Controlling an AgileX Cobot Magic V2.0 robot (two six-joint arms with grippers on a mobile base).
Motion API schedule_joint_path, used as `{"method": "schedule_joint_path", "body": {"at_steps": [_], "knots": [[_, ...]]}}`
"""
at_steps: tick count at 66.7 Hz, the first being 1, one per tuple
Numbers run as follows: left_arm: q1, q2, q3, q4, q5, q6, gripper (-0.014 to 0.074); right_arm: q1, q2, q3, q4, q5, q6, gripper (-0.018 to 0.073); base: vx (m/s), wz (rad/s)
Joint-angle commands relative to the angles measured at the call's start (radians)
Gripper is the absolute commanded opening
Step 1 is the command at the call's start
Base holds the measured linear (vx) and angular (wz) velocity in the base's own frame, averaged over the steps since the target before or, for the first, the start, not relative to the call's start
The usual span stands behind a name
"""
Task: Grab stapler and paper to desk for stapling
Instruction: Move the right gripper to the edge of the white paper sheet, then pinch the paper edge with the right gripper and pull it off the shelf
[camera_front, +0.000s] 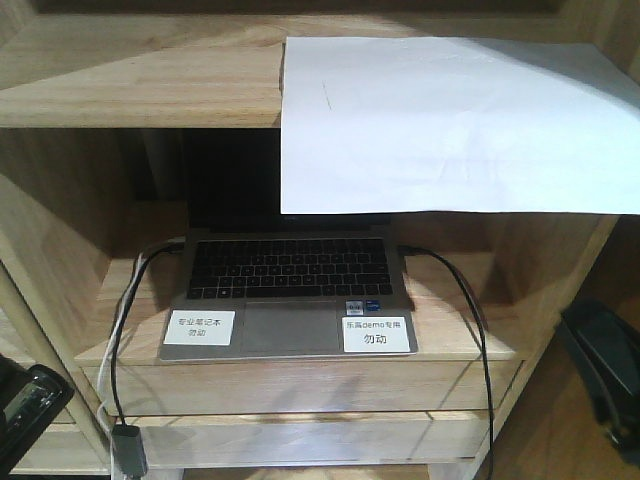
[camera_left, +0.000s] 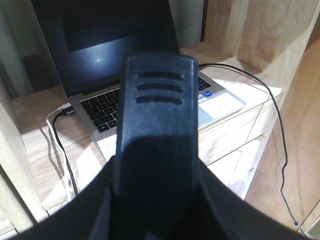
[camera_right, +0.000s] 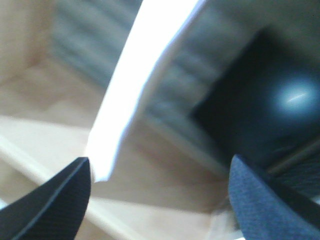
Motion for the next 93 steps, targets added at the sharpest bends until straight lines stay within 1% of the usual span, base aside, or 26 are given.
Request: {"method": "schedule_joint_path", "body": {"at_steps": [1,3,8,15,22,37,51,59,68,71,77,84,85,90,93], "knots": [[-0.007,0.010,-0.029,-0.012,-0.112,-0.001,-0.0007,0.003,0.146,-0.056,0.011,-0.279,-0.029,0.0549,0.00,0.00],[-0.007,0.010,-0.029,-0.012,-0.112,-0.001,-0.0007,0.003,0.197,-0.069,0.013,-0.336,-0.036,0.0549,0.00,0.00],[-0.007,0.010,-0.029,-0.012,-0.112,-0.001,-0.0007,0.003,0.294,-0.098,0.030,-0.423,-0.040,0.0549,0.00,0.00],[-0.007,0.010,-0.029,-0.012,-0.112,-0.001,-0.0007,0.005,0.389,-0.146,0.025,-0.423,-0.039,0.0549,0.00,0.00],[-0.007,0.010,-0.029,-0.012,-0.112,-0.001,-0.0007,0.005,0.432,-0.193,0.001,-0.423,-0.039,0.0549,0.00,0.00],[-0.007,0.010,-0.029,-0.012,-0.112,-0.001,-0.0007,0.005,0.443,-0.282,0.013,-0.417,-0.064,0.0549,0.00,0.00],[-0.007,0.010,-0.029,-0.012,-0.112,-0.001,-0.0007,0.005,0.462,-0.340,0.037,-0.354,-0.070,0.0549,0.00,0.00],[-0.007,0.010,-0.029,-0.012,-0.112,-0.001,-0.0007,0.005,0.513,-0.375,0.058,-0.371,-0.070,0.0549,0.00,0.00],[-0.007,0.010,-0.029,-0.012,-0.112,-0.001,-0.0007,0.005,0.566,-0.427,0.052,-0.412,-0.058,0.0528,0.00,0.00],[-0.007,0.010,-0.029,-0.012,-0.112,-0.001,-0.0007,0.005,0.581,-0.441,0.049,-0.423,-0.053,0.0505,0.00,0.00],[-0.007,0.010,-0.029,-0.012,-0.112,-0.001,-0.0007,0.005,0.587,-0.468,0.035,-0.423,-0.034,0.0391,0.00,0.00],[-0.007,0.010,-0.029,-0.012,-0.112,-0.001,-0.0007,0.005,0.581,-0.465,0.029,-0.423,0.016,0.0182,0.00,0.00],[-0.007,0.010,-0.029,-0.012,-0.112,-0.001,-0.0007,0.005,0.578,-0.464,0.027,-0.423,0.026,0.0135,0.00,0.00],[-0.007,0.010,-0.029,-0.012,-0.112,-0.001,-0.0007,0.005,0.559,-0.464,0.010,-0.423,0.097,-0.0018,0.00,0.00],[-0.007,0.010,-0.029,-0.012,-0.112,-0.001,-0.0007,0.005,0.541,-0.464,0.010,-0.423,0.124,-0.0015,0.00,0.00]]}}
